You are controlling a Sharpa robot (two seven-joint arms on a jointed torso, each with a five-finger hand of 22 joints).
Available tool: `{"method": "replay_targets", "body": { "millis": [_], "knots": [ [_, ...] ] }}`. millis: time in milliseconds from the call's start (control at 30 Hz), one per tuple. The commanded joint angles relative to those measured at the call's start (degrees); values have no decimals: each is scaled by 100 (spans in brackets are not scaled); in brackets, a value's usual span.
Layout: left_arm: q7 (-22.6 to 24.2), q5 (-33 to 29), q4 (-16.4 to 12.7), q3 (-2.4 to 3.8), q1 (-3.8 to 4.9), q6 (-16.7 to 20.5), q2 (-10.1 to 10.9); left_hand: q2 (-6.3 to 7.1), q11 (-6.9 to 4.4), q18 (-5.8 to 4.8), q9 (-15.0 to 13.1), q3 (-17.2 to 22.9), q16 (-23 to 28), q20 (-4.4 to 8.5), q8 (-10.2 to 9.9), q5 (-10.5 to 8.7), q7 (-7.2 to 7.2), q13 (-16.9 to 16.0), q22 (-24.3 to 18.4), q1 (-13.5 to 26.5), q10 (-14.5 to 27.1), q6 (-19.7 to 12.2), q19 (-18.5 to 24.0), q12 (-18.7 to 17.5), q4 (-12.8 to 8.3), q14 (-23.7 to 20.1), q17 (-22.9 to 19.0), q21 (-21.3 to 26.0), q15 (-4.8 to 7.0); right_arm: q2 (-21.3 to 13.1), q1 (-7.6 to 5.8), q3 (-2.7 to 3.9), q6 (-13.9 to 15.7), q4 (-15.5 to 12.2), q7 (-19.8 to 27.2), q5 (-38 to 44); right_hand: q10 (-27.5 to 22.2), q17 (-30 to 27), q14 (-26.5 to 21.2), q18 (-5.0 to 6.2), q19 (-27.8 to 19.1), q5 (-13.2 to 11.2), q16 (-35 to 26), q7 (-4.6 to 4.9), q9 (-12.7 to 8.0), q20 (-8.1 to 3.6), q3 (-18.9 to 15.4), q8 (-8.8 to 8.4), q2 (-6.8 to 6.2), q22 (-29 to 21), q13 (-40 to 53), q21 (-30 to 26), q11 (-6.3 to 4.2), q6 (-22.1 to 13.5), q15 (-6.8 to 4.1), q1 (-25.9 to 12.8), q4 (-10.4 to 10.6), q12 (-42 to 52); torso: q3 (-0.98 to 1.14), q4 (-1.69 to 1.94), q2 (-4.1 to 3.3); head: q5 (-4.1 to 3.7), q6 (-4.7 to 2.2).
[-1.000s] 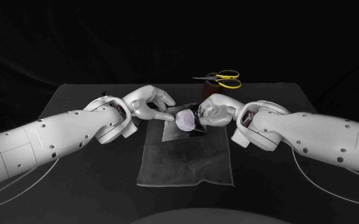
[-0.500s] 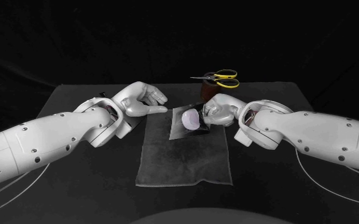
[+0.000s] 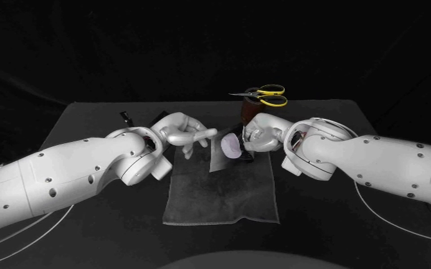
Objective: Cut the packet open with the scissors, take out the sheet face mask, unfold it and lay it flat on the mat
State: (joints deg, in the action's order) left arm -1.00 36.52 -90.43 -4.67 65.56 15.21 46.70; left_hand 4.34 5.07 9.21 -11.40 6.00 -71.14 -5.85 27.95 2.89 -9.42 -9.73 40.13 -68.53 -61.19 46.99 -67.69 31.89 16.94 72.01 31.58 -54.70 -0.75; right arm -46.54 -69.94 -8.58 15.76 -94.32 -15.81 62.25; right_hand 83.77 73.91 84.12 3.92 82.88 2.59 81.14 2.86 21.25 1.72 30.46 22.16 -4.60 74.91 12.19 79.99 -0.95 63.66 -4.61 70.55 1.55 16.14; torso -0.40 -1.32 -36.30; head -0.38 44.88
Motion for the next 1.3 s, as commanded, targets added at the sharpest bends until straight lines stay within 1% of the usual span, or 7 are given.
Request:
{"method": "replay_targets", "body": {
  "millis": [33,100,167,533,667,900,1300],
  "knots": [
    [-653,-617,72,-10,4,-324,-133,-42,1,11,-17,-107,68,-13,49,-13,-9,-1,-4,144,-35,-43,14,-50,-2,44,5,-19,0,58,-21,5,-335,-57,-435,484,81,-17,271,-69,23,20,28,-30,370,-32,149,170,-18,234,8,24,-42,-17,-36,41,-117,18,2,-6,-10,4,-13],
    [-720,-733,138,-18,3,-314,-217,-65,11,27,-24,-198,156,-20,66,-13,-18,-1,-87,213,-20,-76,83,-91,-4,0,-96,41,-8,88,-29,5,-374,-76,-486,514,81,-20,270,-68,21,20,27,-30,371,-32,152,172,-19,230,10,22,-42,-18,-36,39,-117,18,6,5,-11,13,-6],
    [-809,-830,222,-22,3,-300,-302,-113,65,113,-24,-402,561,-59,68,-14,-71,21,-603,346,101,-209,430,-216,-4,-317,-729,454,-58,115,-34,6,-384,-94,-517,535,82,-7,273,-72,28,21,33,-29,381,-33,176,187,-17,244,19,31,-41,-24,-35,23,-111,19,8,7,-13,22,-7],
    [-1063,-1015,503,-28,2,-418,-625,-74,190,127,21,-921,870,-165,75,-14,-198,51,-726,694,352,-649,588,-405,6,-495,-751,635,-171,228,-41,7,-399,-177,-519,561,87,9,277,-73,32,21,42,-32,396,-35,217,211,-22,252,35,35,-45,-31,-37,10,-116,22,13,-6,-15,69,19],
    [-1183,-1017,506,-29,2,-746,-664,122,191,132,-7,-1020,894,-180,185,-11,-199,33,-744,748,334,-600,601,-375,16,-517,-700,661,-177,260,-41,8,-338,-185,-507,561,88,6,276,-72,30,21,40,-33,406,-37,247,226,-28,249,46,32,-46,-38,-38,4,-122,23,16,-1,-12,63,35],
    [-1418,-1201,480,-30,1,-1272,-645,435,6,138,-106,-1157,802,-57,540,-7,4,-73,-754,1021,-67,-162,524,-205,25,-354,-442,658,-26,304,-42,9,-241,-185,-470,495,90,23,280,-75,36,20,49,-33,410,-37,257,233,-29,260,50,40,-46,-40,-39,-1,-123,24,12,5,-15,47,45],
    [-1221,-1609,461,-28,-1,-1597,-665,1106,229,106,7,-1661,1267,-203,399,16,-219,80,-970,938,453,-605,792,-652,45,-872,-518,1050,-227,408,-41,10,-150,-98,-368,-13,105,58,289,-76,38,21,69,-35,460,-39,341,315,-51,270,110,41,-45,-64,-38,-132,-75,39,6,1,-11,23,60]
  ]
}}
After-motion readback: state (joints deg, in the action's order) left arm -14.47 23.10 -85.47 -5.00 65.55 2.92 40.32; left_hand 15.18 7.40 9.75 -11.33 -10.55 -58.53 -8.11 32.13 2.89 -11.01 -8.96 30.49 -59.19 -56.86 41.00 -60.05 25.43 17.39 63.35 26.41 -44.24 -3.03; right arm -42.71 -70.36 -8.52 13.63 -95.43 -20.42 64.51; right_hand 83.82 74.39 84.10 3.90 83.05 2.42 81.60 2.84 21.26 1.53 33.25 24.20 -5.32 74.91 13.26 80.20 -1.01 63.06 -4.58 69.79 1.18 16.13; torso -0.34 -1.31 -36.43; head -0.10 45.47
